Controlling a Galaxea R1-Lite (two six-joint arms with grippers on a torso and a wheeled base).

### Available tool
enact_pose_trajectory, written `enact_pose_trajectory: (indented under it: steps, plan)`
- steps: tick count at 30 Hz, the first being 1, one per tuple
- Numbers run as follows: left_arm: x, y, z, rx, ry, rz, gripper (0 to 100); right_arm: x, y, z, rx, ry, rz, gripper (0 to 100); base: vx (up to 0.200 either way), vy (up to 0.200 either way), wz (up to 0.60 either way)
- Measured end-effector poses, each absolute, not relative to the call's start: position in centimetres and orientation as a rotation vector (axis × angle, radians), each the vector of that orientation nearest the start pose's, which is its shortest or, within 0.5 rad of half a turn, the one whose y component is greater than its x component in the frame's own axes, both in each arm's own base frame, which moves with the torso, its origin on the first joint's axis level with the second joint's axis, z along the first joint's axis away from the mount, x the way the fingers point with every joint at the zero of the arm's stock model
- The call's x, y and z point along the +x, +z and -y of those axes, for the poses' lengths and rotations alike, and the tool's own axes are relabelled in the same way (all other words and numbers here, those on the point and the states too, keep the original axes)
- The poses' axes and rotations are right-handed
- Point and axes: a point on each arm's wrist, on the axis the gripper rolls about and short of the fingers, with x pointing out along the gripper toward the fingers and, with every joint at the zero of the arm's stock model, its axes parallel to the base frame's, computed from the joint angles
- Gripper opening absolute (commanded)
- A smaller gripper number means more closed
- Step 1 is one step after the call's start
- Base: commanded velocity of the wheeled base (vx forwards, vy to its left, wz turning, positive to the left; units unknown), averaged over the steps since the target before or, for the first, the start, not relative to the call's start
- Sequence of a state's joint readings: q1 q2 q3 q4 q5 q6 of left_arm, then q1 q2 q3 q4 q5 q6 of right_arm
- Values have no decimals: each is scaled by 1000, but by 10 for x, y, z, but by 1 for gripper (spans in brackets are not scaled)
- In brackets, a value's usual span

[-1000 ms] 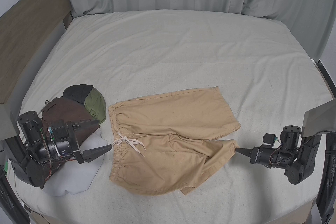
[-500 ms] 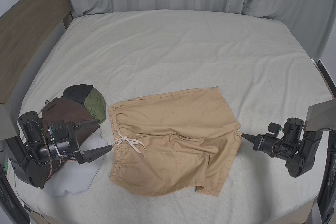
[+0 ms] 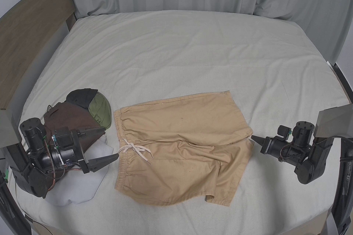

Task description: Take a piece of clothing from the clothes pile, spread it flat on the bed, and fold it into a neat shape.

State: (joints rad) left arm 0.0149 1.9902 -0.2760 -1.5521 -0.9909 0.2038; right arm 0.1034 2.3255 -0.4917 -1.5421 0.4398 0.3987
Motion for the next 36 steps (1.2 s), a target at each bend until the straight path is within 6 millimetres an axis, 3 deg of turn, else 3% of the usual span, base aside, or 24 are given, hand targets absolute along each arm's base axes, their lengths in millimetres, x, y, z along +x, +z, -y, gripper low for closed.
enact_pose_trajectory:
  steps: [4, 5, 19, 33, 34, 36]
  plan:
    - [263, 75, 15, 106, -984, -48, 100, 325, 0, -43, 434, 476, -402, 0, 0, 0, 0]
    - [263, 75, 15, 106, -984, -48, 100, 324, -1, -43, 434, 476, -408, 100, 0, 0, 0]
    - [263, 75, 15, 106, -985, -49, 100, 316, -5, -39, 407, 512, -438, 100, 0, 0, 0]
    - [263, 75, 15, 105, -986, -50, 100, 323, -19, -41, 450, 542, -472, 100, 0, 0, 0]
    - [263, 75, 15, 105, -986, -50, 100, 323, -19, -42, 461, 546, -475, 0, 0, 0, 0]
    - [263, 75, 15, 105, -986, -50, 100, 324, -19, -42, 475, 552, -477, 0, 0, 0, 0]
